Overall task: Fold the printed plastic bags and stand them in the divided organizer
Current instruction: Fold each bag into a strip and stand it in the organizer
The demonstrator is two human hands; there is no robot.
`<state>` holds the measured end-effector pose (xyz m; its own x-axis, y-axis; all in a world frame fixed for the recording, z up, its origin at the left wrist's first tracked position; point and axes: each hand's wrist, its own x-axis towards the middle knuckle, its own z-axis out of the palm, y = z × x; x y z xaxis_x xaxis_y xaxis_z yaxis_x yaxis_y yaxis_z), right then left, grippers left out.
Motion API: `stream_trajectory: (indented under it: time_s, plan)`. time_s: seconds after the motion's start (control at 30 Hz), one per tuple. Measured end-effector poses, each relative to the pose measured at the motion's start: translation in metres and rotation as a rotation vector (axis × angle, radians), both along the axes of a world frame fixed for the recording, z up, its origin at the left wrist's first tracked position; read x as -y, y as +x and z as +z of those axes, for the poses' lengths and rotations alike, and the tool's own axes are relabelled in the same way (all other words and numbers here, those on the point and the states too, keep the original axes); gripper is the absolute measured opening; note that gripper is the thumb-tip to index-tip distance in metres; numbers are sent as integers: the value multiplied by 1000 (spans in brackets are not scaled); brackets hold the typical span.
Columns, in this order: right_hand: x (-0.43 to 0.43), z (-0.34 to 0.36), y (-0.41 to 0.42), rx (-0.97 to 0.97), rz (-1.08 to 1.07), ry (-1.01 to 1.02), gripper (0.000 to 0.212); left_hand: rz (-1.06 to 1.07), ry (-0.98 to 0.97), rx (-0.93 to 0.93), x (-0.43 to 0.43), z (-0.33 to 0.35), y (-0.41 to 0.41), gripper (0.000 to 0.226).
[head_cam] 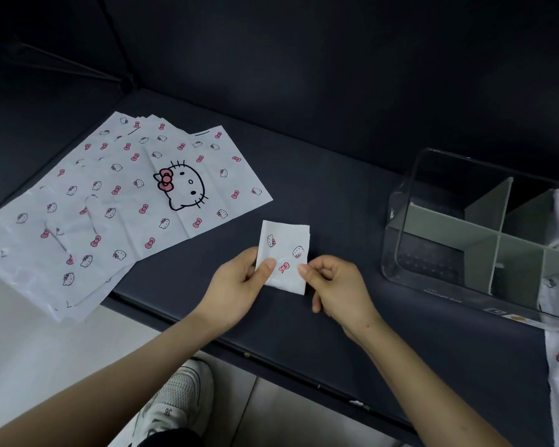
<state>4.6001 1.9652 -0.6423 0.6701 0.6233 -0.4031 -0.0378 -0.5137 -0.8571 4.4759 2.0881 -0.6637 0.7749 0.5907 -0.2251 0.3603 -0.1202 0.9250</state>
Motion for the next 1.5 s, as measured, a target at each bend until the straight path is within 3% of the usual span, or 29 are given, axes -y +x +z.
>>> stream_trajectory:
  time_s: [0.1,0.17,0.23,0.33,0.47,0.63,0.8,1.0,1.33,1.5]
  plan:
    - [1,-1,0,-3,-24,35,14,28,46,-10,2,0,1,20]
    - [2,2,0,-125,-34,114,6,30,79,-14,3,1,1,21]
    - [3,3,0,-210,-7,139,13,13,89,-12,2,1,1,22]
    - [3,2,-4,-86,41,55,6,10,80,1,3,2,-1,20]
    - [6,-5,-8,50,6,-67,24,43,100,-10,7,4,2,14]
    - [3,-7,-8,116,11,-141,26,222,134,12,18,6,9,12]
    - [0,-10,-6,174,32,-148,30,251,517,-26,10,-7,1,16]
    - [-8,-3,-3,337,137,-278,38,169,745,-8,1,-22,4,38]
    - [-28,3,6,353,246,-479,42,123,1130,-179,2,-27,6,32]
    - [-30,5,8,321,241,-495,45,-281,1298,-137,-15,-27,11,47]
